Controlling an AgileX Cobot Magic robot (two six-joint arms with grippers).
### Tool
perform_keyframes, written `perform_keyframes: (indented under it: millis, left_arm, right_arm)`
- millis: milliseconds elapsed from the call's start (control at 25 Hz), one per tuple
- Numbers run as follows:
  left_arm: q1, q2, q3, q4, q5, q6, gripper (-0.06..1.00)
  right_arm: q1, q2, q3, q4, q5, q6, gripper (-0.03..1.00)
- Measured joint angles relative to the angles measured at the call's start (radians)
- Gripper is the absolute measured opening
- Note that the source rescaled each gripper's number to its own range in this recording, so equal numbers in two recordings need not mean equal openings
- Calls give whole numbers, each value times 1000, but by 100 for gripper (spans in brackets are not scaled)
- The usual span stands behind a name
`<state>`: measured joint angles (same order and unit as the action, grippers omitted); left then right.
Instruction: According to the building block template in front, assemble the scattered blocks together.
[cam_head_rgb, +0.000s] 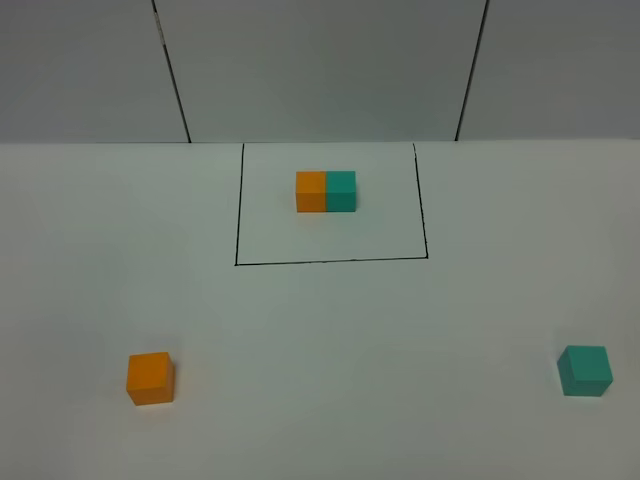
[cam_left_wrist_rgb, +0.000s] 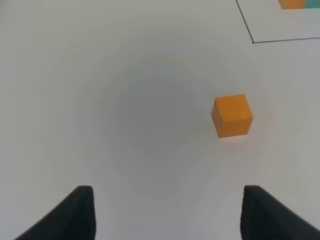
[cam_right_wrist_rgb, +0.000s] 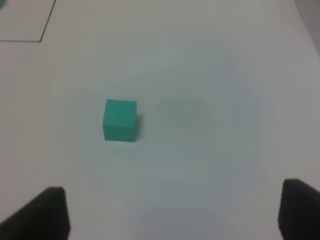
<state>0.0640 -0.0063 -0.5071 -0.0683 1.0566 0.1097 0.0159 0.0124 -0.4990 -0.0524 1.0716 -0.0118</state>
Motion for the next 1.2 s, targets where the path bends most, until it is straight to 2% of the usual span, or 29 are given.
perform_keyframes:
  millis: [680, 720, 800, 880, 960, 1040, 1200]
  left_arm:
    - [0, 0, 0, 0, -1, 0, 40]
    - [0, 0, 0, 0, -1, 0, 43]
    - [0, 1, 0, 0, -1, 0, 56]
    - [0, 8, 0, 0, -1, 0, 77]
    - [0, 34, -6, -3, 3, -1, 93]
    - [0, 81, -30, -7, 17, -18, 100]
    - [0, 248, -115, -8, 32, -102, 99]
  right_arm:
    - [0, 0, 0, 0, 0, 0, 79]
    - [0, 0, 0, 0, 0, 0, 79]
    - [0, 0, 0, 0, 0, 0, 79]
    - [0, 0, 0, 0, 0, 0, 79]
    - [0, 0, 0, 0, 0, 0, 79]
    - [0, 0, 0, 0, 0, 0, 79]
    - [0, 0, 0, 0, 0, 0, 79]
